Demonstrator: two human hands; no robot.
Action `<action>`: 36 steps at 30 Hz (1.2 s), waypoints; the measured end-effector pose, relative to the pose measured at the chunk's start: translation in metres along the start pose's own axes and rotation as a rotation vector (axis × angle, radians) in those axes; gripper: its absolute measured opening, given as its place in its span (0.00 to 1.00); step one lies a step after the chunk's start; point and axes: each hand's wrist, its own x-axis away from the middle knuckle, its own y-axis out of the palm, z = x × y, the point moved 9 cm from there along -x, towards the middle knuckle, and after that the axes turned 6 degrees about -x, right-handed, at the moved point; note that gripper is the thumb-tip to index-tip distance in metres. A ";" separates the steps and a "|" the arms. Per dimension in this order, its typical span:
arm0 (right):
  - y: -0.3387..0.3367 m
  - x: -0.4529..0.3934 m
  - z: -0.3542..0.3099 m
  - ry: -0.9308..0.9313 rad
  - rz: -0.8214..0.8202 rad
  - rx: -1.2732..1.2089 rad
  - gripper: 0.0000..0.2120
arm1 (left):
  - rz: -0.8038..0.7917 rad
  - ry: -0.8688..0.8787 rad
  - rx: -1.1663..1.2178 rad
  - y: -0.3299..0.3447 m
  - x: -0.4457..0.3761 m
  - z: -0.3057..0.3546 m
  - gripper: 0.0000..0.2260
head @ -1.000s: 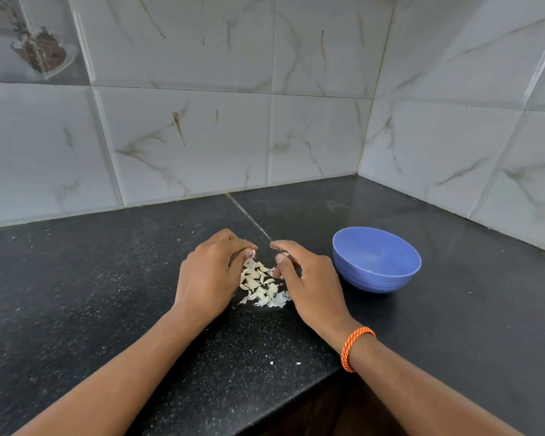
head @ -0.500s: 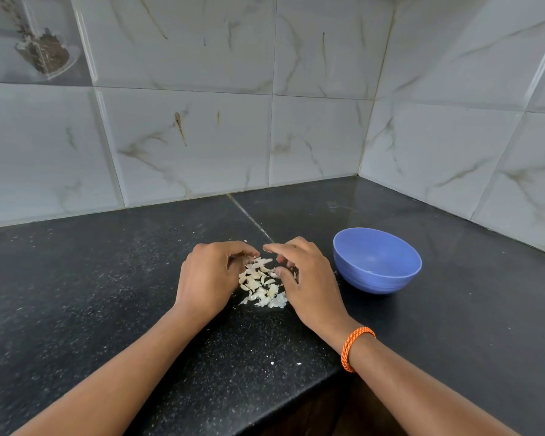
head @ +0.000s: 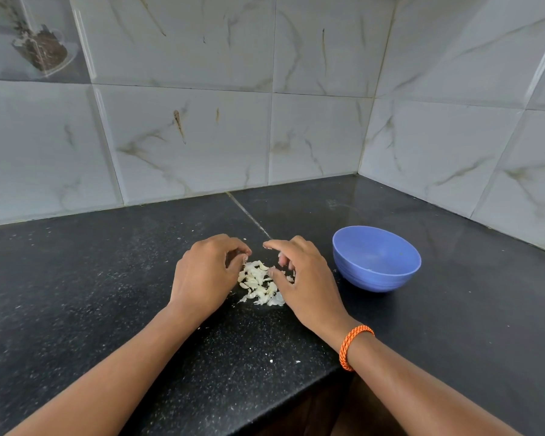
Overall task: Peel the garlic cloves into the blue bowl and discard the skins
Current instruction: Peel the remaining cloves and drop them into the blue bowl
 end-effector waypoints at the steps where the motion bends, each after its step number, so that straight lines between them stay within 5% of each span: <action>1: 0.000 0.000 -0.001 -0.005 -0.004 0.014 0.19 | -0.019 0.001 -0.036 0.000 0.000 0.000 0.05; 6: -0.001 0.000 0.005 0.036 0.006 0.029 0.13 | -0.181 0.014 -0.217 0.008 0.003 -0.001 0.05; 18: -0.003 0.006 0.002 0.110 -0.023 0.145 0.09 | -0.228 0.033 -0.286 0.017 0.005 0.002 0.06; 28: 0.030 0.017 -0.015 -0.049 -0.247 0.212 0.09 | -0.241 0.062 -0.279 0.021 0.009 0.006 0.12; 36: 0.018 0.001 -0.014 -0.038 -0.135 -0.102 0.07 | 0.009 0.109 -0.127 0.001 -0.002 0.008 0.12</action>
